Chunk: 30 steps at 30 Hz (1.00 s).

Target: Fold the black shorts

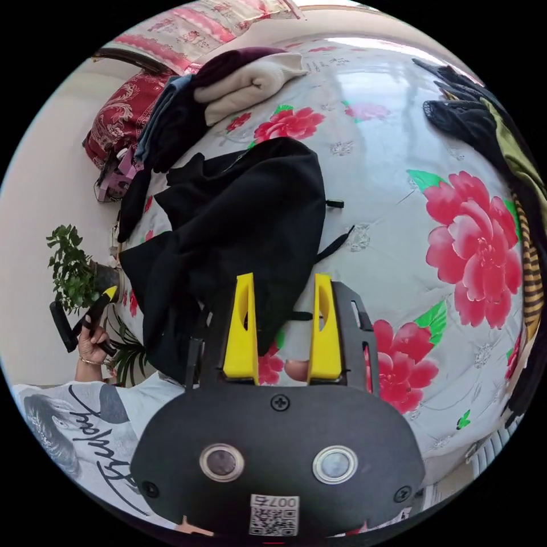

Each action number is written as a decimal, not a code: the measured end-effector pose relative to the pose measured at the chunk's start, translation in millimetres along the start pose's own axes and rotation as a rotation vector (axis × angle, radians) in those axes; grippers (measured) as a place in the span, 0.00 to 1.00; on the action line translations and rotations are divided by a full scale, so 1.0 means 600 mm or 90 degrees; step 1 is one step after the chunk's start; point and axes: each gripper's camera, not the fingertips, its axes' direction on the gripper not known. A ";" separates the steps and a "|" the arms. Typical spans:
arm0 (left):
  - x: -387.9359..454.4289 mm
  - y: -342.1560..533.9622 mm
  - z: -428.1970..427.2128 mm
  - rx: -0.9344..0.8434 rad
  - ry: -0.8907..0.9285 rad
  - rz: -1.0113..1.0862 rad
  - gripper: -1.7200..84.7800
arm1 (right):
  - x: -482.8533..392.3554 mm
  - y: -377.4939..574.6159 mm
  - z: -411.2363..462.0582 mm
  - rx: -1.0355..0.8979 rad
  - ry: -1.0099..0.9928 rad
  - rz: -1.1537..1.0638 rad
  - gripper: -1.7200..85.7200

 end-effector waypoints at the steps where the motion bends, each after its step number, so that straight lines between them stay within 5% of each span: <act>1: -0.001 -0.002 0.003 -0.008 -0.002 -0.003 0.11 | -0.012 -0.011 -0.002 0.001 0.051 -0.040 0.07; 3: -0.002 -0.009 0.009 -0.020 0.006 -0.009 0.11 | -0.016 -0.036 -0.016 -0.035 0.065 -0.111 0.04; 7: 0.011 -0.018 0.012 -0.026 0.007 0.008 0.11 | 0.025 -0.091 -0.167 0.136 0.237 -0.094 0.04; 14: 0.032 -0.030 0.033 -0.053 0.035 0.011 0.12 | 0.092 -0.065 -0.297 0.339 0.181 0.036 0.08; 25: 0.071 -0.088 0.107 -0.114 0.013 0.092 0.14 | 0.166 0.167 -0.041 0.114 -0.005 0.121 0.14; 30: 0.092 -0.110 0.125 -0.088 -0.036 0.066 0.03 | 0.139 0.154 -0.005 0.063 0.114 0.060 0.13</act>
